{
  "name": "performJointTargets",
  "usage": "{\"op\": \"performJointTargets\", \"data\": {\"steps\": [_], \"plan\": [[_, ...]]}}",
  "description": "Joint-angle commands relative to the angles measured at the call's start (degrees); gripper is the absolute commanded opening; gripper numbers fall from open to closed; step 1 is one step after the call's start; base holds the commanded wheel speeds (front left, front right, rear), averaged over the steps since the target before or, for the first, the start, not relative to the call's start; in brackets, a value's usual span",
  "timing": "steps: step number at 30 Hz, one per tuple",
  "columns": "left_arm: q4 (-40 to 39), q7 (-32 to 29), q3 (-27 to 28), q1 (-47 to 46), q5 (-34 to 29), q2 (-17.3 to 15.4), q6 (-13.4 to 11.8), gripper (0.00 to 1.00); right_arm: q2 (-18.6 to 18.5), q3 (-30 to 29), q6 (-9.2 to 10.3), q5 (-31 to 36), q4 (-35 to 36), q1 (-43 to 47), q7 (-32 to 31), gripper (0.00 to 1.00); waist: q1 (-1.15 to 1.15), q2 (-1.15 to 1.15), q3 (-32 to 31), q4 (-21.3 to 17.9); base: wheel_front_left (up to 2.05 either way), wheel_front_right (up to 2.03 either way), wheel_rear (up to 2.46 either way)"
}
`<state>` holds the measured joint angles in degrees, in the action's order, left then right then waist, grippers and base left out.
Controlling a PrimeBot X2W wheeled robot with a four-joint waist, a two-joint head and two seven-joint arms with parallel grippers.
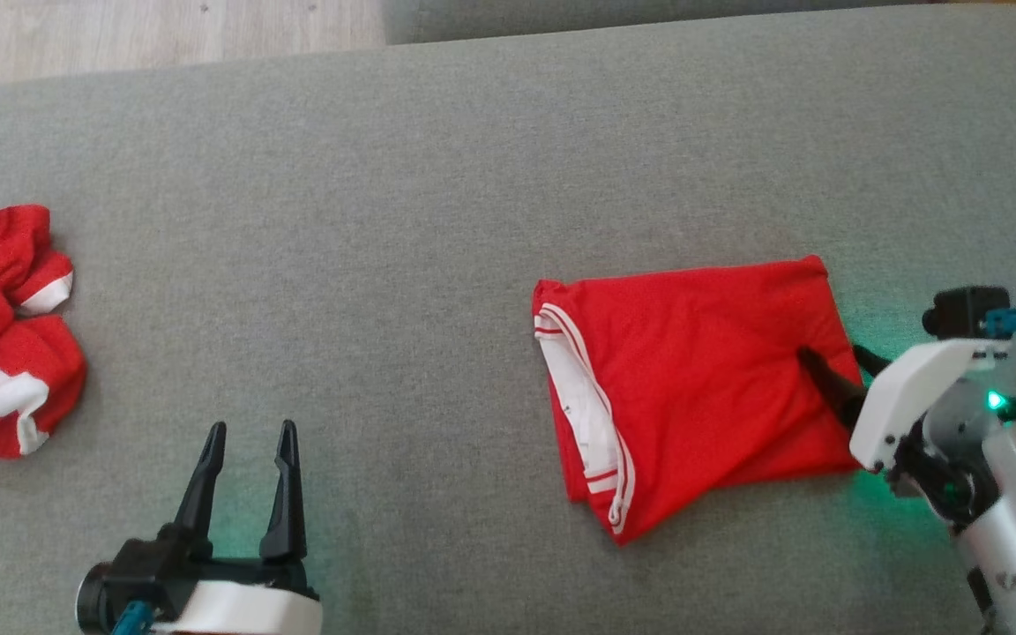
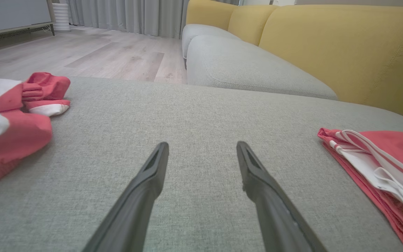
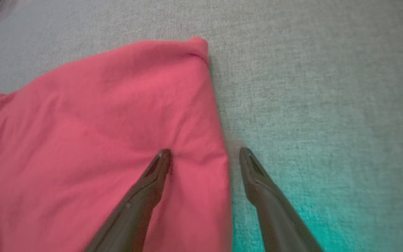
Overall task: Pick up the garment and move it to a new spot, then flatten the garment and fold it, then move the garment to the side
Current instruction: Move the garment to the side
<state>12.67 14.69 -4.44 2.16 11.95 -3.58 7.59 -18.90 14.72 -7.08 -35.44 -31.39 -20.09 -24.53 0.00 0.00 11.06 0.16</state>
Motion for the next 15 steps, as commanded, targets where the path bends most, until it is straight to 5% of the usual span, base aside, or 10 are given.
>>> {"op": "performJointTargets", "data": {"steps": [1,2,15], "plan": [[-1.5,0.3,1.4,-2.1,-0.3,-0.9,-0.1,1.0,0.2,1.4,-0.41,-1.1,-0.6,-0.7,-1.1,0.31,0.0,0.0,0.2,0.1,0.0,0.0,0.0],[-1.5,0.3,1.4,-2.3,-0.3,-1.0,-0.1,1.0,0.5,1.3,-0.41,-1.7,-1.0,-1.1,-1.3,0.0,0.0,0.0,0.3,0.0,0.0,0.0,0.0],[-3.4,0.3,1.8,-3.1,-0.6,-2.5,-0.1,1.0,-0.3,1.1,-0.41,-5.7,0.9,-9.5,1.7,0.0,0.0,0.0,3.9,-6.7,0.0,0.0,0.0]]}}
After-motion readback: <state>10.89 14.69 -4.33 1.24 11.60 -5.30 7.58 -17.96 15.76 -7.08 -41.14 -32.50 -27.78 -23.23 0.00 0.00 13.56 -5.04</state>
